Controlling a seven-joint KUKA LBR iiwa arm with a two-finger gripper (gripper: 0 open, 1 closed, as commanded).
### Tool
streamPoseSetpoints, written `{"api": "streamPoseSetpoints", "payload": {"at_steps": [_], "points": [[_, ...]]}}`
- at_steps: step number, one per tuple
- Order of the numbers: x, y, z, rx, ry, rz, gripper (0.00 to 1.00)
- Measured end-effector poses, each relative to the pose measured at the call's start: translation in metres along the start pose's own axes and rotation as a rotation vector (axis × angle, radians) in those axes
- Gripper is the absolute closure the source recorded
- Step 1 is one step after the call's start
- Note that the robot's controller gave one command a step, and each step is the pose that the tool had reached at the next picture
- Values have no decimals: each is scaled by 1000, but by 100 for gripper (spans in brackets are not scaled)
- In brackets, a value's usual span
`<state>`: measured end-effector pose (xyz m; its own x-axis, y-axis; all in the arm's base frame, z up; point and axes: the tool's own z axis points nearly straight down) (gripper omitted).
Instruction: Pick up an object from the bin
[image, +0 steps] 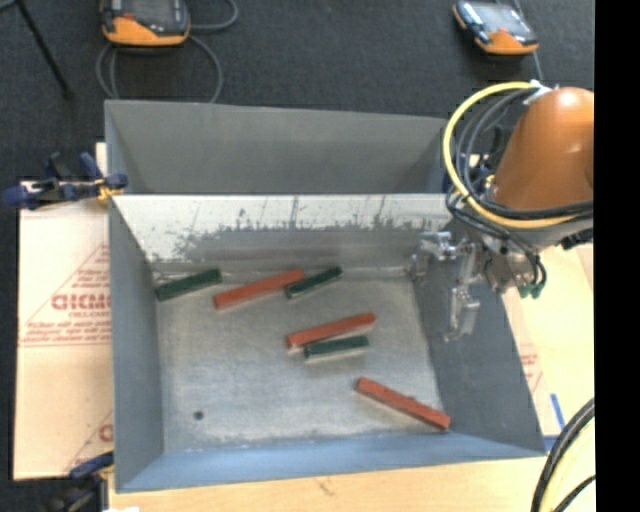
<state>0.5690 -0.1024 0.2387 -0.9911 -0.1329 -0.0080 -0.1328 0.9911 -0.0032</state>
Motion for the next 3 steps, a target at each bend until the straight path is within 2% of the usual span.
{"api": "streamPoseSetpoints", "payload": {"at_steps": [1,2,3], "points": [[-18,10,168,-2,5,-82,0],[-30,77,168,-5,4,-198,0],[-29,74,168,-3,5,-194,100]]}}
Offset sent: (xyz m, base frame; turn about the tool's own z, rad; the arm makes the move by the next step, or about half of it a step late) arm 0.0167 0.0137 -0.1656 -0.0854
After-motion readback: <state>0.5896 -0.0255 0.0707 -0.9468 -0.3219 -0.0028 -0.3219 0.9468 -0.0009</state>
